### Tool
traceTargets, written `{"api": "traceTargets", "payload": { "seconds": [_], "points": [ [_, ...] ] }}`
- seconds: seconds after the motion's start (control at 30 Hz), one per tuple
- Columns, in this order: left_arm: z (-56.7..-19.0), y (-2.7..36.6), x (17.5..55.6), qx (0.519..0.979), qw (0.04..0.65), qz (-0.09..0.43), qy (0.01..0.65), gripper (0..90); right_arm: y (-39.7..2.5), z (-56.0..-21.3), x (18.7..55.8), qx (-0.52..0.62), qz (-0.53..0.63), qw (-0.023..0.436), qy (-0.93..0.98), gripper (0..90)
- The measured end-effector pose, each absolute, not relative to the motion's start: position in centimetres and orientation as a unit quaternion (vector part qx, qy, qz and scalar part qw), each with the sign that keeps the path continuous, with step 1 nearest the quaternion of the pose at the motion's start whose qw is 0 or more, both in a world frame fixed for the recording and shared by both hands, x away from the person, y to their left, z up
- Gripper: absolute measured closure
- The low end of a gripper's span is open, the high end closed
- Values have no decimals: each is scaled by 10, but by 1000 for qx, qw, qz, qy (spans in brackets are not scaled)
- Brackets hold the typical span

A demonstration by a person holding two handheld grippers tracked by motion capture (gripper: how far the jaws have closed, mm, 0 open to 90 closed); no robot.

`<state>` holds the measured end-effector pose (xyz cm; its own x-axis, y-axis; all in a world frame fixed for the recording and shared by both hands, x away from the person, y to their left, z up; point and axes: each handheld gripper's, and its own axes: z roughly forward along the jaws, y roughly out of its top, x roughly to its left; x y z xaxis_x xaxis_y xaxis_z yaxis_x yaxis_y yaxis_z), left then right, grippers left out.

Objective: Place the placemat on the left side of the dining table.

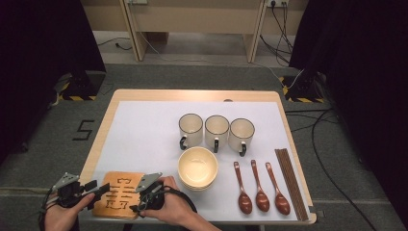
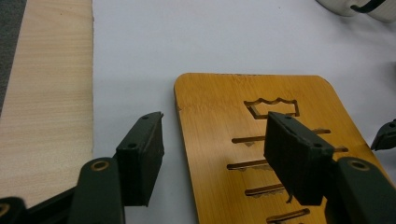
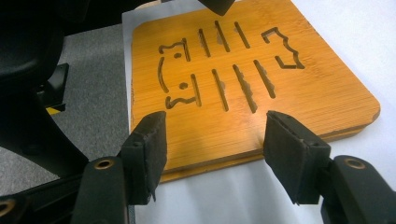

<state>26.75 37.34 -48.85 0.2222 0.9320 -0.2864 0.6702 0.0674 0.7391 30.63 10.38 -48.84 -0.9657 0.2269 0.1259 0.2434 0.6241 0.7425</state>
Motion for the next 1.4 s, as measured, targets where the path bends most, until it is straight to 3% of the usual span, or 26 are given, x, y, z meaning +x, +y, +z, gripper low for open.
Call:
{"api": "traceTargets", "payload": {
  "seconds": [0.97, 1.2, 1.4],
  "points": [
    [-495, 386, 264, 648, 412, 122, 630, 388, 120, -493, 307, -105, -416, 9, -903, 361],
    [-494, 387, 264, 641, 405, 122, 640, 457, 120, -493, 306, -109, -416, 12, -902, 358],
    [-479, 391, 260, 603, 458, 124, 641, 518, 119, -494, 307, -98, -416, 3, -904, 354]
  ]
}}
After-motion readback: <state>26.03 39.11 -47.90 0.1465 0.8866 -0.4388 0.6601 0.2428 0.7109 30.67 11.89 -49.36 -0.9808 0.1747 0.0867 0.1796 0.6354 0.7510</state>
